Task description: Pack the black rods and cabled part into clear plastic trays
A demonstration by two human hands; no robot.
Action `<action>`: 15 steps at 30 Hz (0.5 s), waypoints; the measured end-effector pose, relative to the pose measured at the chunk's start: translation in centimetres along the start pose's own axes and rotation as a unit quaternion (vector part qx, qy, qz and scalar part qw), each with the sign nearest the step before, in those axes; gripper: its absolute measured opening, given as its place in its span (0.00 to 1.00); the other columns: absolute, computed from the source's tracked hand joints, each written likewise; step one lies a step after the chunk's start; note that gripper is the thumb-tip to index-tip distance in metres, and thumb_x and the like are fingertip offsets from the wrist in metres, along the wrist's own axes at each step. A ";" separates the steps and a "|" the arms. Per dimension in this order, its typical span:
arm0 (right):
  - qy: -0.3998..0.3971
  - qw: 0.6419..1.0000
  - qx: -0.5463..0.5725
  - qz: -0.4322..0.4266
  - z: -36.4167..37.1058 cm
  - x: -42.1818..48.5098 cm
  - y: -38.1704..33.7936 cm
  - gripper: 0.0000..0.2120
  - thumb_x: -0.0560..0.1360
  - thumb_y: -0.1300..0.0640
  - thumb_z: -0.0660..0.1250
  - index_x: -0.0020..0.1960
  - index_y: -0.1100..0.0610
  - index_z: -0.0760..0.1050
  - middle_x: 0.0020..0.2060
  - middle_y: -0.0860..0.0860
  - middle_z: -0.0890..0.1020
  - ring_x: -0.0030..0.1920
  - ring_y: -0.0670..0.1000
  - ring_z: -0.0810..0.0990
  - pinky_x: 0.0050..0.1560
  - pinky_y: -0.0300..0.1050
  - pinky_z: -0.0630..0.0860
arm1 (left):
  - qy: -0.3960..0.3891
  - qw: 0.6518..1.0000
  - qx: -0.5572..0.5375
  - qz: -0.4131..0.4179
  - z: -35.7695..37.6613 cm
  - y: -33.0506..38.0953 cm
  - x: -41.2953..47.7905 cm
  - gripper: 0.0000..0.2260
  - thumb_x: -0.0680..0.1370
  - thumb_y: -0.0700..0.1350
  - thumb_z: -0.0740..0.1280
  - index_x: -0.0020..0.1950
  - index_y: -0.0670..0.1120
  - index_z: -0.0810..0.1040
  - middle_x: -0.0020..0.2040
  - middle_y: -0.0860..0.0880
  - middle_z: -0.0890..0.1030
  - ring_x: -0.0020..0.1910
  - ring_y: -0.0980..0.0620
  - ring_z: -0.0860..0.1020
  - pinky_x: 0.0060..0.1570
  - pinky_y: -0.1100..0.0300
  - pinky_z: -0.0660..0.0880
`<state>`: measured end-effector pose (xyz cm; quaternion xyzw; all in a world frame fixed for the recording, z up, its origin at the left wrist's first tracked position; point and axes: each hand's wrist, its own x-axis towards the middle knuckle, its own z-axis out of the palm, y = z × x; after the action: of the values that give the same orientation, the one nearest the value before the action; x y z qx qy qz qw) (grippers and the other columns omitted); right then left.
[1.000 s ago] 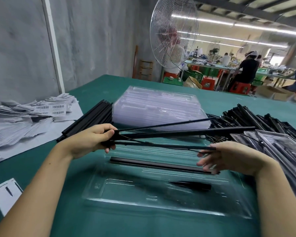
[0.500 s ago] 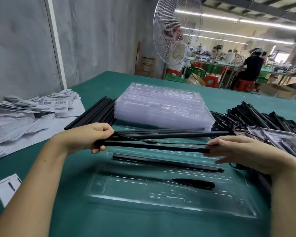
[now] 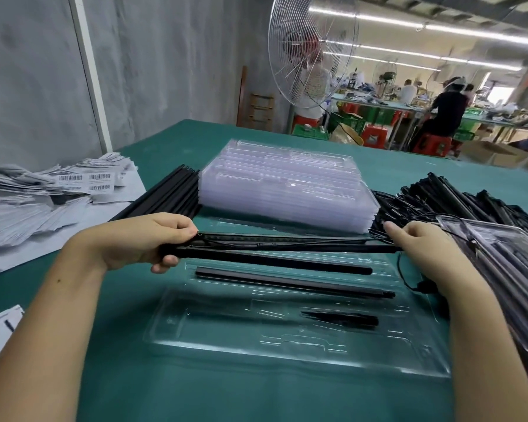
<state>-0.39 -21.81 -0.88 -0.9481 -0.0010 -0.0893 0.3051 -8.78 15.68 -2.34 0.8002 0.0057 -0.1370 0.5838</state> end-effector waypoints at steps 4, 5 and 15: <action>0.092 0.992 0.058 -0.071 1.2 0.2 -0.2 0.17 0.79 0.50 0.59 0.37 0.59 0.65 0.35 0.51 0.70 0.46 0.52 0.71 0.40 0.45 0.60 | -0.012 1.000 0.014 -0.014 0.1 -0.2 0.3 0.09 0.80 0.44 0.60 0.46 0.40 0.71 0.31 0.52 0.68 0.25 0.56 0.66 0.22 0.65 0.65; 0.113 0.986 0.078 -0.090 1.3 0.1 -0.1 0.15 0.80 0.51 0.58 0.39 0.59 0.66 0.40 0.52 0.71 0.53 0.52 0.70 0.44 0.42 0.59 | -0.014 0.999 0.026 -0.020 0.2 -0.3 0.4 0.08 0.81 0.44 0.60 0.46 0.40 0.71 0.30 0.52 0.68 0.25 0.56 0.66 0.22 0.65 0.64; 0.102 0.984 0.117 -0.087 1.8 0.2 1.6 0.15 0.77 0.49 0.63 0.39 0.58 0.66 0.69 0.58 0.66 0.74 0.49 0.57 0.60 0.43 0.59 | -0.066 0.991 0.081 -0.079 2.2 -0.7 1.6 0.09 0.82 0.44 0.57 0.43 0.44 0.67 0.28 0.54 0.66 0.25 0.56 0.66 0.25 0.66 0.63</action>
<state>0.24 -22.04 -3.22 -0.8879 -0.0630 -0.2110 0.4038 -7.81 13.59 -4.03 0.8311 0.0197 -0.2353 0.5035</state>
